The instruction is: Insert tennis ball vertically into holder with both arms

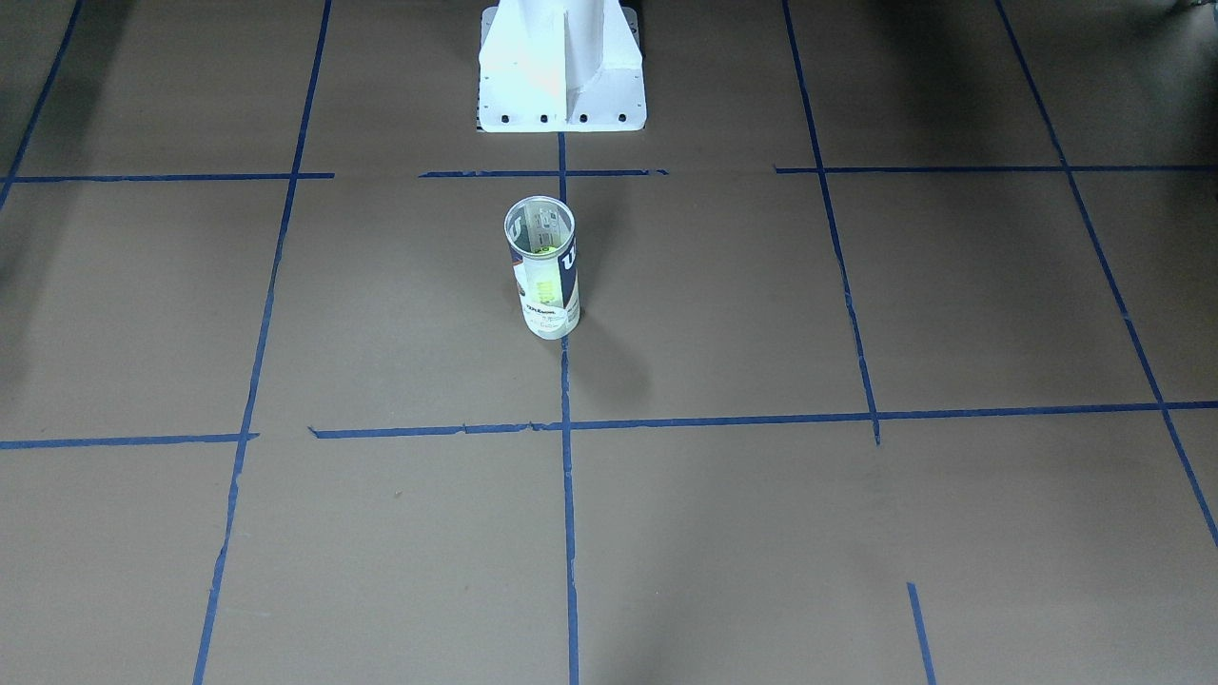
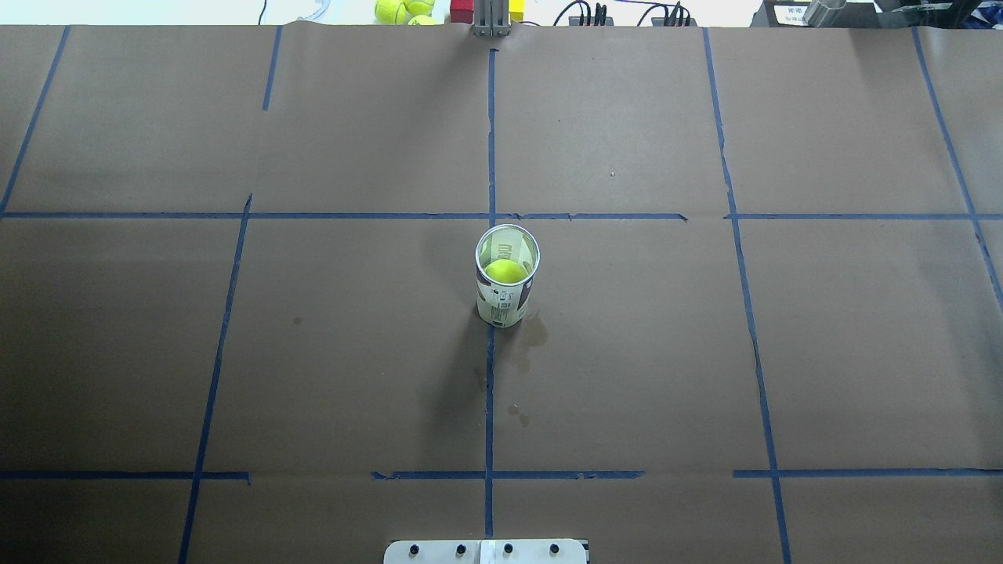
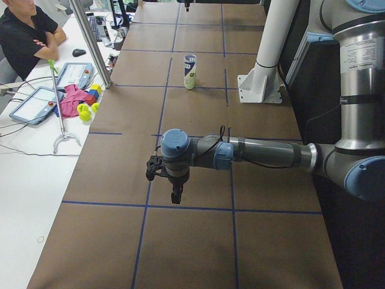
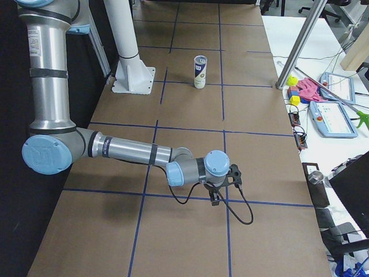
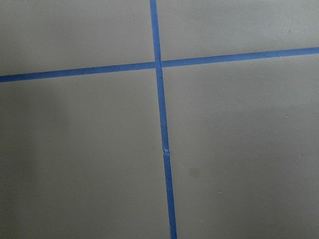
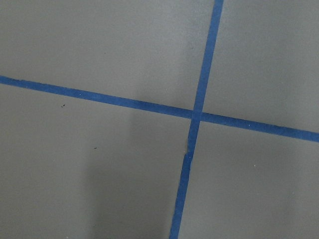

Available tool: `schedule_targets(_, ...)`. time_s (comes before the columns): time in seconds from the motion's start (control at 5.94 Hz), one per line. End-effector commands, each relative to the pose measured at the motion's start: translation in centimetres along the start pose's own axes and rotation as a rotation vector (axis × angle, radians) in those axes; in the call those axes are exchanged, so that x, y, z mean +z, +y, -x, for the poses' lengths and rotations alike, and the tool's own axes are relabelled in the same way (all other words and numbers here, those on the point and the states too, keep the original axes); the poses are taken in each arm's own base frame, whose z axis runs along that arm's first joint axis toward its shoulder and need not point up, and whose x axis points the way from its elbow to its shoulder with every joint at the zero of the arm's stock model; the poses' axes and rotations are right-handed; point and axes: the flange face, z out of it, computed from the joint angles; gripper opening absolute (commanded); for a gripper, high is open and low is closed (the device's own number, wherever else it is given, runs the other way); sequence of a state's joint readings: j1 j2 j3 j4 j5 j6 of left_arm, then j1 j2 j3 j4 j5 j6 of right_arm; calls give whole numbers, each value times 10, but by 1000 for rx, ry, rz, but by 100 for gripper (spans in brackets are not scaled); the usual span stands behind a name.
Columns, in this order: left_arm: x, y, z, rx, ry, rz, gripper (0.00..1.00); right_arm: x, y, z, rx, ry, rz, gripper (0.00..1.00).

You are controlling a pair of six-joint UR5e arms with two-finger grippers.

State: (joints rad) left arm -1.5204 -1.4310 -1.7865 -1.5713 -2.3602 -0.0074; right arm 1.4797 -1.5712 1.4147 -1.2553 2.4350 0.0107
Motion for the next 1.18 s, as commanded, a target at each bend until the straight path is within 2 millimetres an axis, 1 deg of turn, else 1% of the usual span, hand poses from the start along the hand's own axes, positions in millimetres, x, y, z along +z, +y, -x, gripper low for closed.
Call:
schedule_targets(0.0,-2,0,-2,-17,3,17,100,-14,-3,-2,64,-39,22,100)
schedule_targets(0.17,0,0,-1,-31,3,31,100,-14,-7,6,40,-46,23,100)
schedule_targets(0.34,3,0,3,-31,-1,32,100,-11,-7,8,39,-45,34,100)
schedule_targets(0.51,7,5,7,-35,-3,41,100,-9,-12,21,1,-23,54,100)
schedule_targets(0.67,5,6,7,-34,-3,38,100,-20,-13,33,-54,10,94,100)
schedule_targets(0.84,8,7,9,-38,-3,44,100,-58,-23,53,-75,77,167,100)
schedule_targets(1.01,8,6,8,-42,-1,43,100,-90,-18,48,-150,157,232,100)
